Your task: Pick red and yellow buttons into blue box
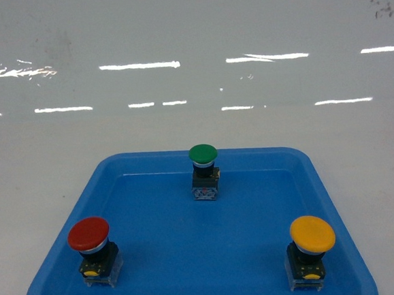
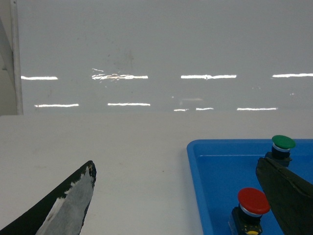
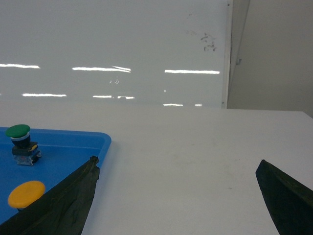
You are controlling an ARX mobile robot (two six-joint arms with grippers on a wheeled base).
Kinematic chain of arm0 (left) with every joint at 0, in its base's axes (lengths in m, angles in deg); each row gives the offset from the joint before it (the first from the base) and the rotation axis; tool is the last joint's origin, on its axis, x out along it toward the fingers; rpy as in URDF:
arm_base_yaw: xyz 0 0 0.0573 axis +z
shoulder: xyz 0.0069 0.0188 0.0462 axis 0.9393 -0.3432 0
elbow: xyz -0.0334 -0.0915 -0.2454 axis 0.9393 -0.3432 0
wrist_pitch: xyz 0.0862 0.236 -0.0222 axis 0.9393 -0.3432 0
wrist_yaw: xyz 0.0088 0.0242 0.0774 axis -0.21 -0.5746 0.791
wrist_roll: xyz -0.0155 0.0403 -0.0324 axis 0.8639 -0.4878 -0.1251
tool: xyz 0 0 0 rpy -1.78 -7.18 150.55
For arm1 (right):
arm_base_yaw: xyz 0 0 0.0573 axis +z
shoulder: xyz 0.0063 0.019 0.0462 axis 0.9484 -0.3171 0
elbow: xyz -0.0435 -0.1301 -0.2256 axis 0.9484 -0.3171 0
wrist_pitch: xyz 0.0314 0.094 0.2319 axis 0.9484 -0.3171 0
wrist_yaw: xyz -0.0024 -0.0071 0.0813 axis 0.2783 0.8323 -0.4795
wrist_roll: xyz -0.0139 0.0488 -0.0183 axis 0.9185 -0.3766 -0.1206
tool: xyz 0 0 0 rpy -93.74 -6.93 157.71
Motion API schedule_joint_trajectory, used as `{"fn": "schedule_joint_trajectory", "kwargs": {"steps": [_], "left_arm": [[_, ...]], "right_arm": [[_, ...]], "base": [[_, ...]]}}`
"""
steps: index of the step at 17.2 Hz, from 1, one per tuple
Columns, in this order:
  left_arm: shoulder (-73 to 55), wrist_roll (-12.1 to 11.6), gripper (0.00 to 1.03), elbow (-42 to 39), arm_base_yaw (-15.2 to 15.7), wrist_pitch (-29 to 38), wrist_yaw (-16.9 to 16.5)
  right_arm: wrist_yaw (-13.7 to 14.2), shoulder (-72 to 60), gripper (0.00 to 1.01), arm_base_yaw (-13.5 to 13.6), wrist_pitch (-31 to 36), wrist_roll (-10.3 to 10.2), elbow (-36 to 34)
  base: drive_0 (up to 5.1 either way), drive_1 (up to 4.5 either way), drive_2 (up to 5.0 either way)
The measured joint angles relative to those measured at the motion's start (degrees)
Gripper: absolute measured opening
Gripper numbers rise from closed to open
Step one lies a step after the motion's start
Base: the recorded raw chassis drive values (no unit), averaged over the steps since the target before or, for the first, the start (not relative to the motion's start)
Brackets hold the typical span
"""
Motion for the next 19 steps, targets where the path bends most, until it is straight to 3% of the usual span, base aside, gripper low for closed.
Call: {"fn": "schedule_joint_trajectory", "kwargs": {"steps": [17, 19], "left_arm": [[0.0, 0.0, 0.98, 0.0, 0.0, 0.0, 0.0], [-2.1, -0.02, 0.98, 0.0, 0.39, 4.48, -0.17]], "right_arm": [[0.0, 0.0, 0.98, 0.0, 0.0, 0.0, -0.02], [-0.42, -3.37, 0.98, 1.27, 4.76, 0.2, 0.0]], "base": [[0.0, 0.0, 0.0], [0.0, 0.0, 0.0]]}}
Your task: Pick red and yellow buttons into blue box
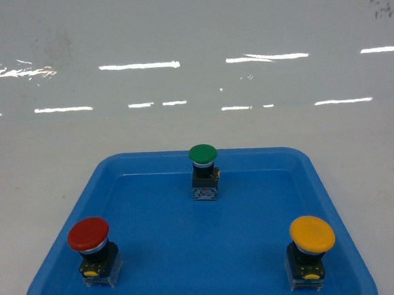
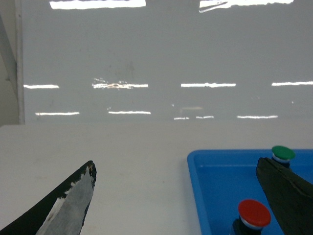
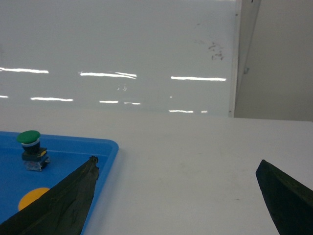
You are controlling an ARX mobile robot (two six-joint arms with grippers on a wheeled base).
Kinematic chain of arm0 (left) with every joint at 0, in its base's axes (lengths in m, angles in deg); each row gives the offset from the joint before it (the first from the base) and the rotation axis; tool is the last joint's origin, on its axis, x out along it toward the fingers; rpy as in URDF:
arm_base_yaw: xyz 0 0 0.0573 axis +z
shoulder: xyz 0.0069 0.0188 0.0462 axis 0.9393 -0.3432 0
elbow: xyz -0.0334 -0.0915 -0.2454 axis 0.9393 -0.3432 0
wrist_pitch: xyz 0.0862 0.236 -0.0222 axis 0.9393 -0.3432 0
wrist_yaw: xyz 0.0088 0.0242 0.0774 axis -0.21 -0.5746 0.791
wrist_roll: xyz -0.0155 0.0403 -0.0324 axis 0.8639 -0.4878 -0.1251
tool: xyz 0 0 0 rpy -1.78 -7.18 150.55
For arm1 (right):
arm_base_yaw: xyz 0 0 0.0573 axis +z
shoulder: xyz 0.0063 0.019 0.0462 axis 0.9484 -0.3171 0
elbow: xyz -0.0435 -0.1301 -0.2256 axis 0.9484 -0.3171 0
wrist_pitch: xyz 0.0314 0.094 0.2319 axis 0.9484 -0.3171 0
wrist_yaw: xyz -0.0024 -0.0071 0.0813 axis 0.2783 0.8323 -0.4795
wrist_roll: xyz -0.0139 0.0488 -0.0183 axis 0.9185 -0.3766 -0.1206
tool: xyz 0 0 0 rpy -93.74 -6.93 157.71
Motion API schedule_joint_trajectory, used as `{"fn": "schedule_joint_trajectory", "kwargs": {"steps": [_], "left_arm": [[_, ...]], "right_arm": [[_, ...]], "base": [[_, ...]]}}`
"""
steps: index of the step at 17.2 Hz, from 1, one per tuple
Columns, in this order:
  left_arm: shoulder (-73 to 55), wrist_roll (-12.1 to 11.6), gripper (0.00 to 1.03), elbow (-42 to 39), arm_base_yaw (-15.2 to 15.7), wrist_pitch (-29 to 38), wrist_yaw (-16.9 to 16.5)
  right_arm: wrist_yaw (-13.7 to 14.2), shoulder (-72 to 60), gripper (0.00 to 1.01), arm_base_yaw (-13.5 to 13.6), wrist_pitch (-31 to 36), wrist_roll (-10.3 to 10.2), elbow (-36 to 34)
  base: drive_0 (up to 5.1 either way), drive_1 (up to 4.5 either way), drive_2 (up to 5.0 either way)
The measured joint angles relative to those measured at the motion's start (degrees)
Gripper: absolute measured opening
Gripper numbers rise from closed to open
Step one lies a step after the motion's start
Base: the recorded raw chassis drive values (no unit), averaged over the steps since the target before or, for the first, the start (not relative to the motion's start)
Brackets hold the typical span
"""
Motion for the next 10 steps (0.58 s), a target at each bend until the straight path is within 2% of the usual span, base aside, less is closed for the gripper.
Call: {"fn": "schedule_joint_trajectory", "kwargs": {"steps": [1, 2, 4, 6, 7, 9, 10], "left_arm": [[-5.18, 0.0, 0.98, 0.02, -0.39, 5.16, 0.31], [-13.16, -0.24, 0.98, 0.31, -2.19, 12.31, 0.85], [-26.36, -0.35, 0.98, 4.44, -4.9, 21.92, 1.75], [-37.13, -0.87, 0.98, 9.84, -9.6, 25.16, 2.99], [-42.03, -0.79, 0.98, 11.65, -10.8, 25.18, 4.59], [-47.67, -0.35, 0.98, 14.43, -11.8, 26.12, 5.42], [-49.62, -0.44, 0.98, 15.26, -12.33, 27.98, 5.97]], "right_arm": [[0.37, -5.7, 0.98, 2.12, 4.81, 0.13, 0.07], [-0.31, -12.98, 0.98, 4.13, 10.34, 0.11, 0.83], [-1.55, -23.96, 0.98, 5.99, 16.33, -0.15, 4.94], [-4.13, -34.91, 0.98, 6.19, 19.5, -0.26, 9.35], [-6.38, -38.75, 0.98, 5.84, 18.82, -0.24, 10.97], [-9.66, -43.39, 0.98, 4.48, 17.62, -0.24, 14.19], [-9.73, -44.83, 0.98, 4.35, 18.67, -0.17, 14.88]], "base": [[0.0, 0.0, 0.0], [0.0, 0.0, 0.0], [0.0, 0.0, 0.0], [0.0, 0.0, 0.0], [0.0, 0.0, 0.0], [0.0, 0.0, 0.0], [0.0, 0.0, 0.0]]}}
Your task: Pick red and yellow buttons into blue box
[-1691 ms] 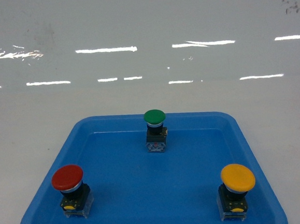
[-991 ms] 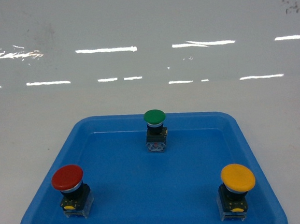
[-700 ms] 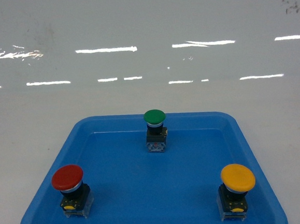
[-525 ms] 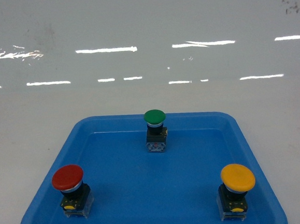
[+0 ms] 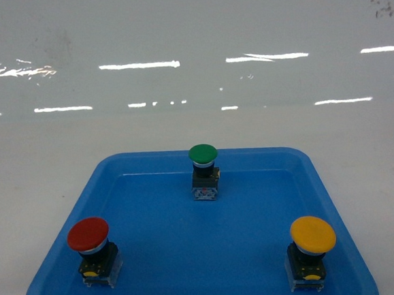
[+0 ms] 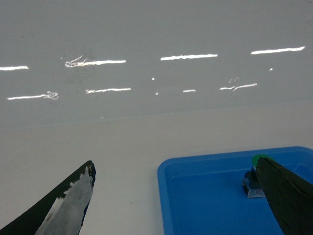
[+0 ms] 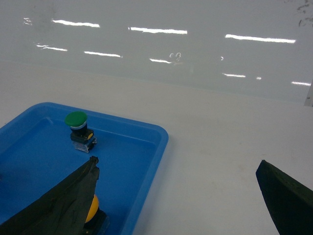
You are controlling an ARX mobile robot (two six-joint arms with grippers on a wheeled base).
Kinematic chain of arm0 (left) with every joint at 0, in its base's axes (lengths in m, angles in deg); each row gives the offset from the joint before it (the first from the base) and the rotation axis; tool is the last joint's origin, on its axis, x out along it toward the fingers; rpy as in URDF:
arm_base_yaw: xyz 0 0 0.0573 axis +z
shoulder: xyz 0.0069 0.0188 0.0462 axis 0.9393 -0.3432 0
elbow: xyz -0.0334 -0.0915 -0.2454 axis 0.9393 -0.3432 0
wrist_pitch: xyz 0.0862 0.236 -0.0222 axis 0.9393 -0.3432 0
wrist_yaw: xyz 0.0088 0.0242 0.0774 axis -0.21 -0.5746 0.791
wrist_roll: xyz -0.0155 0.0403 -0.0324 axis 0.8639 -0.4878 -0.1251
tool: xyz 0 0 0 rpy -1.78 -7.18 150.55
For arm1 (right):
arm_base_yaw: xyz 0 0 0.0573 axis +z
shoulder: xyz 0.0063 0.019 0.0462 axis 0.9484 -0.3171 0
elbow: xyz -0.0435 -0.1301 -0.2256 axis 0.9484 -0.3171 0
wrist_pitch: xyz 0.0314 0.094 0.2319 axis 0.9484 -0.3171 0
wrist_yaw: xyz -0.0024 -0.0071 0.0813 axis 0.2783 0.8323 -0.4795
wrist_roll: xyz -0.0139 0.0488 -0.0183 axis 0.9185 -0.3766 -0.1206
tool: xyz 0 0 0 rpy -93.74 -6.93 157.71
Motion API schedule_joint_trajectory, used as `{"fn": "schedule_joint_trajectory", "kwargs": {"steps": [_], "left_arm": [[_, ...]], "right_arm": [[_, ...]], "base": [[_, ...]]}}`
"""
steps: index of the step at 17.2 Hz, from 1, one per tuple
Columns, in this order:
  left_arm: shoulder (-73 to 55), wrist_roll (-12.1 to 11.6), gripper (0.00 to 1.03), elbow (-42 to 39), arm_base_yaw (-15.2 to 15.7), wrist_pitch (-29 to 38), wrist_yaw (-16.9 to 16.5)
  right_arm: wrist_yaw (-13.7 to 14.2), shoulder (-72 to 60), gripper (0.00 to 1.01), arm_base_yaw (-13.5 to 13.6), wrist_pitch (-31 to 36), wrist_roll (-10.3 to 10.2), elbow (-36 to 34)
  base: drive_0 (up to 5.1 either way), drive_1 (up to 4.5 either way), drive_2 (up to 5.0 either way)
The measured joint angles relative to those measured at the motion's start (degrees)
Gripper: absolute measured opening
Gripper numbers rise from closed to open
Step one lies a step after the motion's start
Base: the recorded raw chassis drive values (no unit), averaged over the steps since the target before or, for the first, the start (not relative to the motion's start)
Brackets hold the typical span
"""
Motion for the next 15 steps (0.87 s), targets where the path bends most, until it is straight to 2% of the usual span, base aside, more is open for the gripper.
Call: {"fn": "schedule_joint_trajectory", "kwargs": {"steps": [2, 3, 5, 6, 7, 8, 11, 13, 15], "left_arm": [[-0.92, -1.09, 0.98, 0.72, -0.57, -0.02, 0.22], [-0.87, -1.49, 0.98, 0.72, -0.57, 0.0, 0.28], [-0.85, -1.51, 0.98, 0.72, -0.57, -0.02, 0.37], [-0.85, -1.51, 0.98, 0.72, -0.57, 0.0, 0.39], [-0.85, -1.51, 0.98, 0.72, -0.57, -0.02, 0.39], [-0.85, -1.53, 0.98, 0.72, -0.57, -0.02, 0.37], [-0.85, -1.51, 0.98, 0.72, -0.55, -0.02, 0.42], [-0.85, -1.53, 0.98, 0.72, -0.57, -0.04, 0.37], [-0.85, -1.53, 0.98, 0.72, -0.55, -0.04, 0.44]], "right_arm": [[-0.7, -2.19, 0.98, 0.74, -1.14, 0.42, 1.95], [-1.97, -4.39, 0.98, 2.69, -3.26, 0.74, 4.04], [-0.98, -8.74, 0.98, 6.36, -6.54, 2.58, 8.46], [0.39, -11.5, 0.98, 8.94, -7.43, 4.0, 11.1], [4.15, -14.34, 0.98, 12.15, -8.37, 5.9, 13.7], [6.56, -16.85, 0.98, 15.15, -9.22, 6.43, 15.74], [11.26, -18.23, 0.98, 21.99, -10.14, 6.6, 16.55], [13.22, -18.14, 0.98, 23.58, -9.97, 6.01, 14.84], [13.73, -18.18, 0.98, 22.88, -10.49, 6.03, 12.61]], "base": [[0.0, 0.0, 0.0], [0.0, 0.0, 0.0], [0.0, 0.0, 0.0], [0.0, 0.0, 0.0], [0.0, 0.0, 0.0], [0.0, 0.0, 0.0], [0.0, 0.0, 0.0], [0.0, 0.0, 0.0], [0.0, 0.0, 0.0]]}}
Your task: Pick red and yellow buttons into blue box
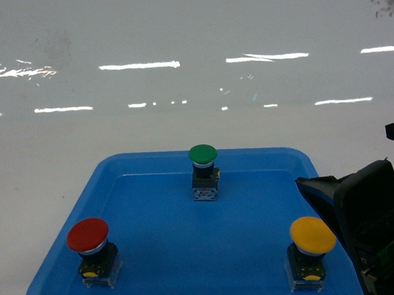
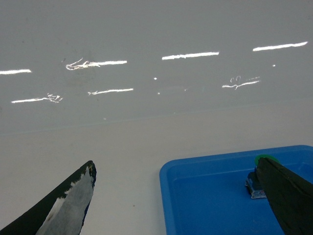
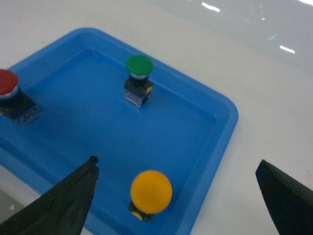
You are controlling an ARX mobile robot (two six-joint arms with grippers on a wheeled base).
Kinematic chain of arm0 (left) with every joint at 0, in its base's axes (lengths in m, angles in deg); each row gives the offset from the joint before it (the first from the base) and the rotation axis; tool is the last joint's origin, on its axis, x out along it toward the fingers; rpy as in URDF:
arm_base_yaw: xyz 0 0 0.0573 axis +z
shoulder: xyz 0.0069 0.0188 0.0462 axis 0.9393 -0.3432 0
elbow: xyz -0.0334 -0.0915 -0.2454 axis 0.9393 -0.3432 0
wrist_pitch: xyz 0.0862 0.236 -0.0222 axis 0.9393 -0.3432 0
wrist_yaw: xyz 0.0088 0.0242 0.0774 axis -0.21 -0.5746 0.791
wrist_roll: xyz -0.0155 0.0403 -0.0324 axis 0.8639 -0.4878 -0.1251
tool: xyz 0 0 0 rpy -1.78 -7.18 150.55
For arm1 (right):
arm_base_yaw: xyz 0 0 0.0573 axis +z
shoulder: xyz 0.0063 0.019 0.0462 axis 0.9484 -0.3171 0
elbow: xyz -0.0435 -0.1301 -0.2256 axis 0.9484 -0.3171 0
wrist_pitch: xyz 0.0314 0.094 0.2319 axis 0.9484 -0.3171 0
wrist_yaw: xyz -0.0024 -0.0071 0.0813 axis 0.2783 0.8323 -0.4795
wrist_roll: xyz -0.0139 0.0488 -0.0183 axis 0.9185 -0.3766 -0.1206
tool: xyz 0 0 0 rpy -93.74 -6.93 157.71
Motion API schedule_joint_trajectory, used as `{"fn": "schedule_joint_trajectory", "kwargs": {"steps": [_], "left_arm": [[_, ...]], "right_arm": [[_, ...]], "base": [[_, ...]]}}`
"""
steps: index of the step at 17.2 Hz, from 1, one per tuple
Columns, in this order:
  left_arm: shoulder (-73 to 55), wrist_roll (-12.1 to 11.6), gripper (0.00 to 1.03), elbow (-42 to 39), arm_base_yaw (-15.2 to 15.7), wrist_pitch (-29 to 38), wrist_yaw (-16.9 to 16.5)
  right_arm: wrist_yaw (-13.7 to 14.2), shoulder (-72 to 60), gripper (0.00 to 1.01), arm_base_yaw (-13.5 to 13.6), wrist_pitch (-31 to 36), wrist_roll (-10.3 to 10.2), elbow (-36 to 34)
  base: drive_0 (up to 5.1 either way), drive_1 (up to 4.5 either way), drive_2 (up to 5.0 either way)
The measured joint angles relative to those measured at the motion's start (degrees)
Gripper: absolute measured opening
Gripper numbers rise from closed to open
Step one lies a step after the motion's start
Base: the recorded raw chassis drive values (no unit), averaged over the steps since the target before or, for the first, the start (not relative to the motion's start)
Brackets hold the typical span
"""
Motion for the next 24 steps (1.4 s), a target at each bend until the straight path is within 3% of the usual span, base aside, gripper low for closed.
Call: {"fn": "schedule_joint_trajectory", "kwargs": {"steps": [5, 10, 11, 13, 16, 24], "left_arm": [[0.0, 0.0, 0.98, 0.0, -0.02, 0.02, -0.02], [0.0, 0.0, 0.98, 0.0, -0.02, 0.0, -0.04], [0.0, 0.0, 0.98, 0.0, -0.02, 0.02, -0.02], [0.0, 0.0, 0.98, 0.0, -0.02, 0.02, -0.04], [0.0, 0.0, 0.98, 0.0, -0.02, 0.0, -0.02], [0.0, 0.0, 0.98, 0.0, -0.02, 0.02, -0.02]], "right_arm": [[-0.46, -2.78, 0.98, -3.34, -0.28, 0.15, 0.17], [-2.05, -7.1, 0.98, -5.97, -1.22, -1.79, 2.25], [-3.15, -7.63, 0.98, -6.03, -1.46, -1.99, 2.75], [-6.88, -11.69, 0.98, -4.96, -3.61, -4.76, 4.96], [-8.5, -13.88, 0.98, -4.46, -3.1, -5.18, 5.86], [-9.31, -28.04, 0.98, -4.09, -1.09, -4.94, 12.2]], "base": [[0.0, 0.0, 0.0], [0.0, 0.0, 0.0], [0.0, 0.0, 0.0], [0.0, 0.0, 0.0], [0.0, 0.0, 0.0], [0.0, 0.0, 0.0]]}}
